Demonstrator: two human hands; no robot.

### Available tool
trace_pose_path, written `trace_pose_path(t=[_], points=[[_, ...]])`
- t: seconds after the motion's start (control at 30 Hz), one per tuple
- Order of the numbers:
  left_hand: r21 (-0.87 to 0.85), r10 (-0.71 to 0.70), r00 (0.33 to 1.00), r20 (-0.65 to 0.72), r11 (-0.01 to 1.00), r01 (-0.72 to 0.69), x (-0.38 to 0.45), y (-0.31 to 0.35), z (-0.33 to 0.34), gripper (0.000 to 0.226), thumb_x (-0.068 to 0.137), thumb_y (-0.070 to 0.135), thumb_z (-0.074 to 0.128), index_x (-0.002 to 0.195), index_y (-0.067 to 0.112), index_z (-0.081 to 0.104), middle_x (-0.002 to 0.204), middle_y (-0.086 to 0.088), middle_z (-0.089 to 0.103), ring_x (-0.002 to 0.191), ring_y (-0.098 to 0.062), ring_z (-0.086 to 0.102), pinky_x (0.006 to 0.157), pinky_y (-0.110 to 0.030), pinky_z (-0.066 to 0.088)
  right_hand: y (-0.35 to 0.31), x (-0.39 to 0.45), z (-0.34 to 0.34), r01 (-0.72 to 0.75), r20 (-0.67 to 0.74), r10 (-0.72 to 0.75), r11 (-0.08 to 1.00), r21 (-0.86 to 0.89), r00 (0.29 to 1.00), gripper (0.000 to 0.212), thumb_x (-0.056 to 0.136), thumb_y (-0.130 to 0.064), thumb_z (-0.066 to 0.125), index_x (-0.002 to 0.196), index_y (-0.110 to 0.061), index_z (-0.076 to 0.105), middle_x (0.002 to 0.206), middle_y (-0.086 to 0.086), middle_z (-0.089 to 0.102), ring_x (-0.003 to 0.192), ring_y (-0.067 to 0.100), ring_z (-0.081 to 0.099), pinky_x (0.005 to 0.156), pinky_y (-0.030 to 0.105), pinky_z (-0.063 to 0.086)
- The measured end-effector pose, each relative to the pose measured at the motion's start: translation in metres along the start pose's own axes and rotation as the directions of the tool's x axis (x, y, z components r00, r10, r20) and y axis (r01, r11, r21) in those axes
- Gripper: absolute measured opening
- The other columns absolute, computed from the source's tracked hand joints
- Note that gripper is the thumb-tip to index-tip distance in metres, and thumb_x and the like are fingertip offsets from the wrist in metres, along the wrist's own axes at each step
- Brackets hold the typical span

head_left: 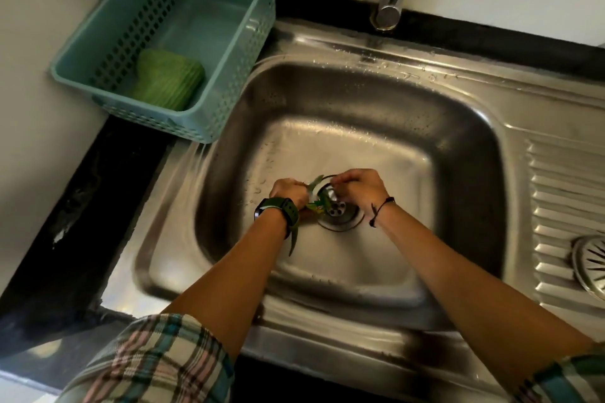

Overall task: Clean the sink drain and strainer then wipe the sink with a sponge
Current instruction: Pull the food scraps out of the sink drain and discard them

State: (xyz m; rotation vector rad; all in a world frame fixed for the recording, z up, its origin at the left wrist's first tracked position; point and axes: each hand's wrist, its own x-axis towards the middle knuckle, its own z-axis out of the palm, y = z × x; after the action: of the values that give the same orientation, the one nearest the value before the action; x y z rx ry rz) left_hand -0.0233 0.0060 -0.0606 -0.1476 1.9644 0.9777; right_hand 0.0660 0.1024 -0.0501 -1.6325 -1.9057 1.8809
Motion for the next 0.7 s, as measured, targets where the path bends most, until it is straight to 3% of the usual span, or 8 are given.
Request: trace_pose_path(t=[0.07, 0.17, 0.27, 0.37, 0.47, 0.6, 0.7], points=[[-0.148, -0.032, 0.998, 0.061, 0.988, 0.041, -0.005, 0.003, 0.009, 0.027, 0.079, -0.014, 0.051, 0.099, 0.0, 0.064, 0.097, -0.022, 0.064, 0.086, -0.034, 0.063, 0.075, -0.045, 0.056, -0.01, -0.008, 0.002, 0.087, 0.077, -0.086, 0.996, -0.005, 0.993, 0.019, 0.079, 0.004, 0.06, 0.093, -0.001, 0.071, 0.104, 0.018, 0.069, 0.103, 0.03, 0.063, 0.095, 0.04, 0.051], [-0.292, -0.065, 0.988, 0.14, 0.951, 0.104, -0.012, 0.007, 0.012, 0.017, 0.085, -0.008, 0.051, 0.094, 0.003, 0.061, 0.088, -0.017, 0.062, 0.072, -0.028, 0.061, 0.057, -0.039, 0.054, -0.014, -0.012, 0.004, 0.318, 0.158, -0.281, 0.899, -0.301, 0.946, 0.027, 0.083, 0.003, 0.054, 0.103, -0.004, 0.069, 0.111, 0.013, 0.069, 0.108, 0.023, 0.06, 0.101, 0.033, 0.046], [-0.374, -0.089, 0.977, 0.193, 0.914, 0.157, -0.015, 0.01, 0.005, 0.017, 0.089, -0.006, 0.047, 0.082, 0.003, 0.059, 0.083, -0.014, 0.061, 0.072, -0.026, 0.06, 0.054, -0.037, 0.051, -0.01, -0.016, 0.01, 0.47, 0.185, -0.437, 0.747, -0.471, 0.88, 0.026, 0.084, 0.002, 0.054, 0.104, -0.005, 0.07, 0.106, 0.013, 0.071, 0.103, 0.024, 0.062, 0.095, 0.03, 0.049], [-0.425, -0.093, 0.967, 0.238, 0.885, 0.189, -0.018, 0.014, -0.004, 0.015, 0.092, -0.003, 0.043, 0.092, -0.003, 0.058, 0.094, -0.018, 0.061, 0.089, -0.033, 0.061, 0.063, -0.044, 0.052, -0.009, -0.016, 0.015, 0.523, 0.198, -0.505, 0.658, -0.541, 0.84, 0.023, 0.084, -0.002, 0.056, 0.101, -0.007, 0.071, 0.1, 0.014, 0.072, 0.098, 0.028, 0.062, 0.089, 0.033, 0.05], [-0.452, -0.092, 0.966, 0.242, 0.87, 0.196, -0.02, 0.017, -0.01, 0.021, 0.092, 0.0, 0.044, 0.11, -0.004, 0.055, 0.106, -0.021, 0.06, 0.102, -0.036, 0.059, 0.077, -0.049, 0.052, -0.011, -0.013, 0.014, 0.541, 0.225, -0.51, 0.64, -0.545, 0.83, 0.022, 0.085, -0.001, 0.056, 0.1, -0.007, 0.071, 0.101, 0.015, 0.071, 0.097, 0.028, 0.061, 0.086, 0.029, 0.047], [-0.408, -0.071, 0.979, 0.192, 0.901, 0.145, -0.017, 0.019, -0.011, 0.017, 0.088, -0.009, 0.044, 0.089, 0.001, 0.058, 0.085, -0.014, 0.06, 0.083, -0.028, 0.059, 0.083, -0.045, 0.051, -0.016, -0.007, 0.013, 0.555, 0.316, -0.459, 0.629, -0.545, 0.83, 0.023, 0.082, -0.002, 0.061, 0.104, -0.004, 0.068, 0.113, 0.016, 0.054, 0.103, 0.026, 0.053, 0.086, 0.018, 0.041], [-0.386, -0.053, 0.99, 0.128, 0.917, 0.099, -0.013, 0.019, -0.009, 0.025, 0.083, -0.017, 0.042, 0.082, 0.003, 0.058, 0.078, -0.013, 0.056, 0.075, -0.027, 0.056, 0.071, -0.042, 0.053, -0.025, -0.002, 0.01, 0.415, 0.392, -0.268, 0.836, -0.36, 0.88, 0.042, 0.078, 0.008, 0.06, 0.116, -0.011, 0.061, 0.106, 0.009, 0.06, 0.1, 0.021, 0.057, 0.088, 0.024, 0.049]])
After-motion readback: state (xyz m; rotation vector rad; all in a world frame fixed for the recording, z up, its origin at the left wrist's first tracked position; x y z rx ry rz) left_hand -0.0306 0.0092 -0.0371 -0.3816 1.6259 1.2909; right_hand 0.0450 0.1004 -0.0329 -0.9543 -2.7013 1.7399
